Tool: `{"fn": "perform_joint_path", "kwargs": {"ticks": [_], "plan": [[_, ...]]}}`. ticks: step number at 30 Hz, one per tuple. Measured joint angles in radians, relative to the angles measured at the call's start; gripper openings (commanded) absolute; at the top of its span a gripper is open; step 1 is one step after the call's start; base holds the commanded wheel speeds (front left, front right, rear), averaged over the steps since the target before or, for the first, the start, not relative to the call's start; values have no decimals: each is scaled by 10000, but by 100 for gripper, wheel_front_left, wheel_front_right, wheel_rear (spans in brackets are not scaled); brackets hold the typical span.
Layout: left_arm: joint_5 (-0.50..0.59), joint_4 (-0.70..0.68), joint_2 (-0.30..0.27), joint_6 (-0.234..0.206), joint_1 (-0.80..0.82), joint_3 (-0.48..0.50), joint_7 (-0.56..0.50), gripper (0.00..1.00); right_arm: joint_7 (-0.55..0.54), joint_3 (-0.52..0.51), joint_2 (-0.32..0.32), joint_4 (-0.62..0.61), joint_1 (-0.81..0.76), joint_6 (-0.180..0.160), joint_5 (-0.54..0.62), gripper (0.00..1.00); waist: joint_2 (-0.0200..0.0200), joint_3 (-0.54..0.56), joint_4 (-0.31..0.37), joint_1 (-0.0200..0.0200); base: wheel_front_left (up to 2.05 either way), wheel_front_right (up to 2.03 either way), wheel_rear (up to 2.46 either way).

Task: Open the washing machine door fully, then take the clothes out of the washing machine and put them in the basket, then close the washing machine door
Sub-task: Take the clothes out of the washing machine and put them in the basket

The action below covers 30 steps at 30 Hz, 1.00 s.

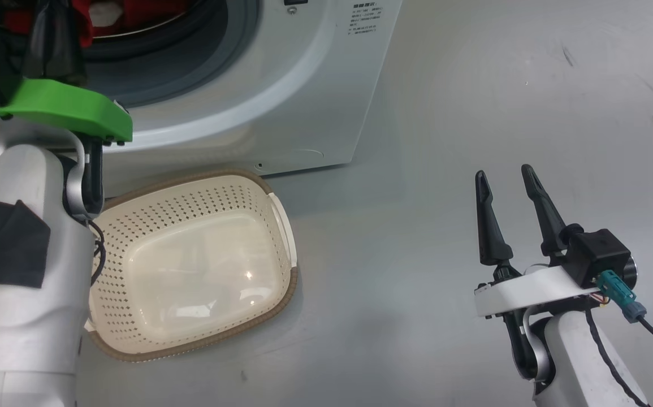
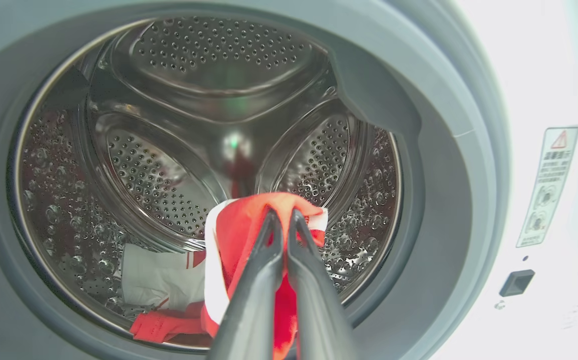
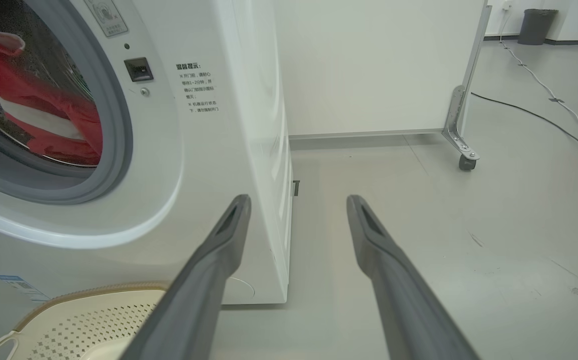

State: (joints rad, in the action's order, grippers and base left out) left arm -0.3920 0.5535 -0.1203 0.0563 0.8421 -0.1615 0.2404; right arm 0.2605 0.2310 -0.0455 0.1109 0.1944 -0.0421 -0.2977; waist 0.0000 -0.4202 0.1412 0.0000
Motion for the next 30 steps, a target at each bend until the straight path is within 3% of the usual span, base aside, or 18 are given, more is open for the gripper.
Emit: {"fn": "perform_joint_path", "kwargs": {"ticks": [30], "plan": [[612,-4771,408,-654,-2829,-184,163,0,0,-550,10,219,-1657,236,290,100,0,2457,-973,-1,0,0,0]]}}
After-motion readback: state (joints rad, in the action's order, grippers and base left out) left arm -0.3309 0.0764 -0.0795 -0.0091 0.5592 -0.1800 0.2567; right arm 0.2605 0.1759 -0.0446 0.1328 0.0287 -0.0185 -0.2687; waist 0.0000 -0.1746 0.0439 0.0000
